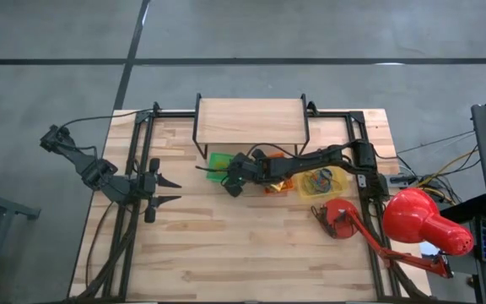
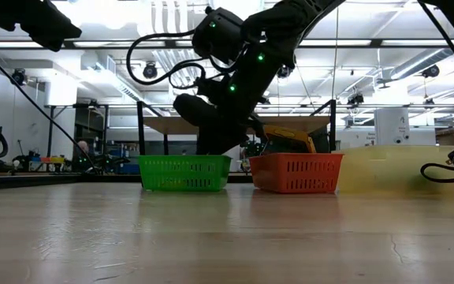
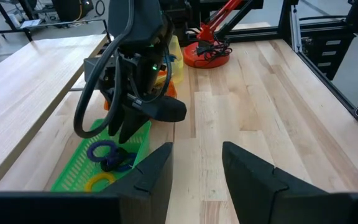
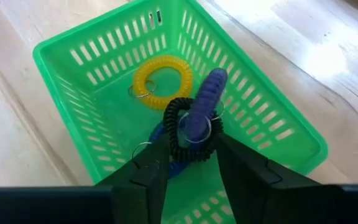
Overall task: Pick & Place Office Desk Supplies
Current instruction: Put the green bin on the shelf
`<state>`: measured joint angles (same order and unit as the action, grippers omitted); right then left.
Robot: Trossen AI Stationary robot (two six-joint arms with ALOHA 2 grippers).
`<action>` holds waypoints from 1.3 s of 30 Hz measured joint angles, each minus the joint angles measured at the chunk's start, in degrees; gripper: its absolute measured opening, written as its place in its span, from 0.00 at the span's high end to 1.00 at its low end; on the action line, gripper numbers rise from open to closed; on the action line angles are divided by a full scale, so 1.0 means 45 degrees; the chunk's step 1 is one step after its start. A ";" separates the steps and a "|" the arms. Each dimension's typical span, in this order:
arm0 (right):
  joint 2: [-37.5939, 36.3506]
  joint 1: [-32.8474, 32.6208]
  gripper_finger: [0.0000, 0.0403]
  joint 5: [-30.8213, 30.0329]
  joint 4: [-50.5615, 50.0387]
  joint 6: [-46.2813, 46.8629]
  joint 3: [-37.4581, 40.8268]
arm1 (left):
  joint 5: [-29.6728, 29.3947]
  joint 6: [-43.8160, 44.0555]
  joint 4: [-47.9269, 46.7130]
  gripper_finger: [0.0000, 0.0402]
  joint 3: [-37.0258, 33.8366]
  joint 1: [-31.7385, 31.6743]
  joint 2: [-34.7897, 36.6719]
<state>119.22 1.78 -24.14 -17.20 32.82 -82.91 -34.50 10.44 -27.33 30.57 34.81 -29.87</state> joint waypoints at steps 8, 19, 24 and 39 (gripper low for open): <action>0.0000 0.0000 0.67 0.0000 -0.0002 -0.0044 0.0000 | 0.0000 0.0000 0.0005 0.65 0.0000 0.0000 0.0004; 0.0000 0.0000 0.67 0.0005 -0.0007 -0.0097 0.0000 | 0.0001 0.0000 0.0001 0.65 0.0000 -0.0001 0.0003; -0.0024 -0.0015 0.68 0.0005 0.0007 -0.0097 -0.0079 | 0.0004 0.0000 0.0000 0.65 0.0000 0.0000 0.0004; -0.0064 -0.0724 0.67 0.0021 0.0014 -0.1962 -0.1097 | 0.0000 0.0000 0.0004 0.65 0.0000 -0.0005 0.0004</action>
<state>118.93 -1.48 -24.05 -17.14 23.99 -87.85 -34.50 10.44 -27.31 30.57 34.79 -29.85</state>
